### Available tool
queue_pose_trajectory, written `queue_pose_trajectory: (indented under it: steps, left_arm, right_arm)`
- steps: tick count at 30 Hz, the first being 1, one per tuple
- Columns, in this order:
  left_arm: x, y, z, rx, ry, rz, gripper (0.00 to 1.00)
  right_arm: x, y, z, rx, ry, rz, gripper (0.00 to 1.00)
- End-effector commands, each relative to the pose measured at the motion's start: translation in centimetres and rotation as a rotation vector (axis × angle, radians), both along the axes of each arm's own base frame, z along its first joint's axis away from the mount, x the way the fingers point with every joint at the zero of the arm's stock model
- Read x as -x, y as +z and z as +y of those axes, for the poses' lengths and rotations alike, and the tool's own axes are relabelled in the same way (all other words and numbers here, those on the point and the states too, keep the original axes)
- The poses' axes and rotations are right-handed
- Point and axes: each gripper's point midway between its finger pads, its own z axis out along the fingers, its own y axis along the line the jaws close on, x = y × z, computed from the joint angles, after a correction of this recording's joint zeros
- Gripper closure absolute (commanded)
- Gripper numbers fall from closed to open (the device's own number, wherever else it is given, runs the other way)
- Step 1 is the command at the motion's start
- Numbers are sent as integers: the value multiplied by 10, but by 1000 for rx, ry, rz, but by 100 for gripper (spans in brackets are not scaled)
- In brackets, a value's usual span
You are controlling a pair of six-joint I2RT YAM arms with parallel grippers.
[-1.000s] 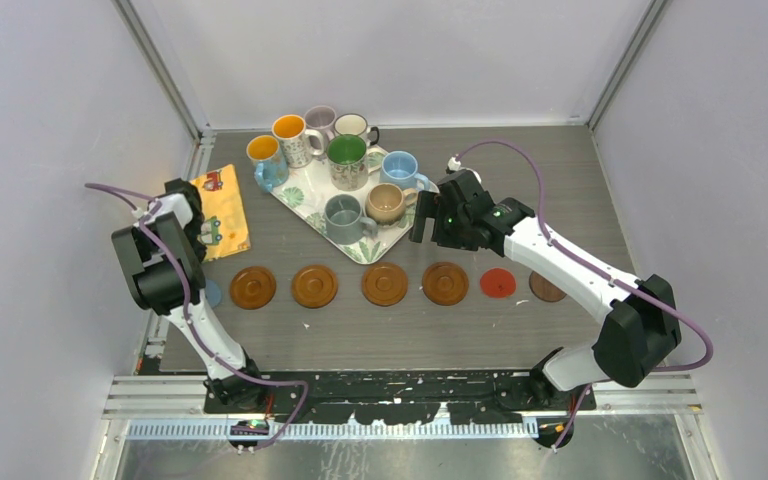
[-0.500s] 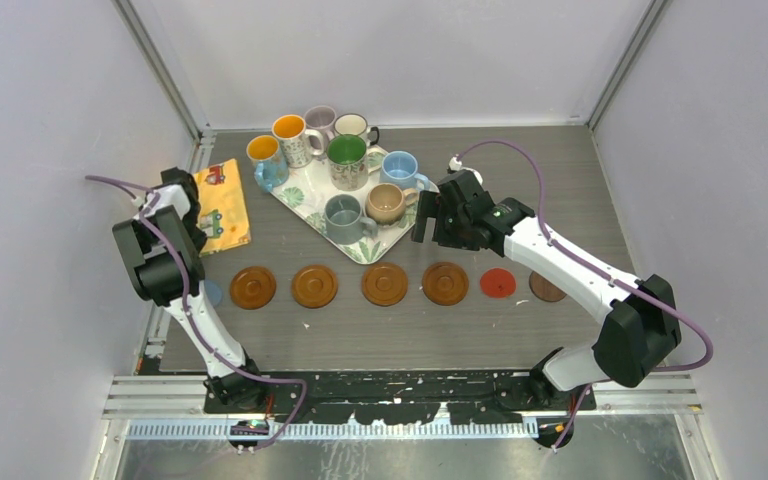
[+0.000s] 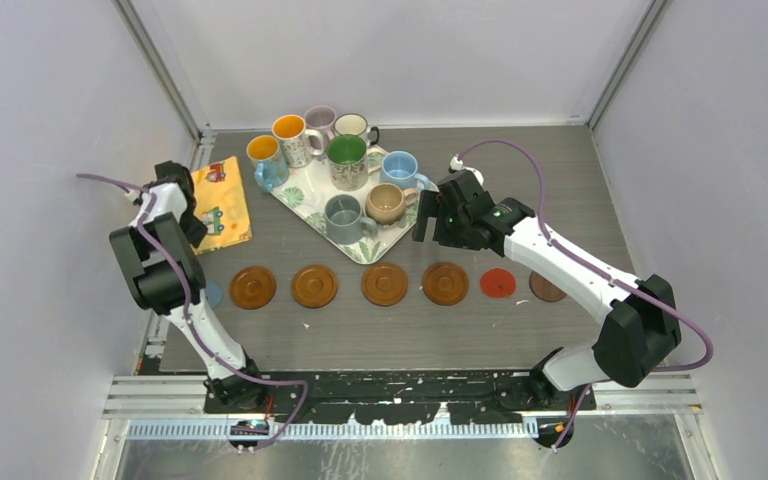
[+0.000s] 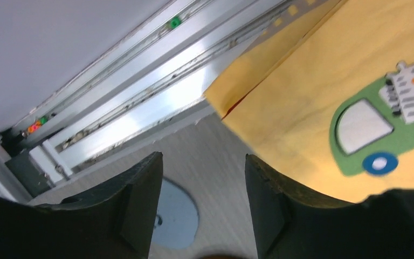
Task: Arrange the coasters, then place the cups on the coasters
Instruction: Place the coaster at the corner of the board, then move the coaster to the corner of the board.
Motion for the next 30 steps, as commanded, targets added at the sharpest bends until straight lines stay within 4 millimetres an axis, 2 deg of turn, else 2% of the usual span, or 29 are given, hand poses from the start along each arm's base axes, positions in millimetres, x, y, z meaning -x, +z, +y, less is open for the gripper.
queue_pose_trajectory:
  steps: [1, 4, 7, 12, 25, 30]
  left_arm:
    - [27, 41, -8, -46, 71, -81, 39]
    - [47, 41, -20, -28, 111, -104, 34]
    - [69, 31, -35, 2, 141, -106, 32]
    - [98, 27, -40, -21, 177, -77, 29]
    - [103, -8, -31, -9, 176, 3, 26]
    - [105, -15, -28, -14, 182, 42, 26]
  right_arm:
    - [-1, 19, 1, -20, 11, -55, 0]
    - [2, 18, 2, -27, 24, -49, 0]
    - [5, 17, 5, -43, 38, -37, 0]
    - [11, 17, 9, -70, 60, -25, 0]
    - [12, 9, 13, -74, 70, -3, 0]
    - [12, 5, 13, -68, 71, 6, 0]
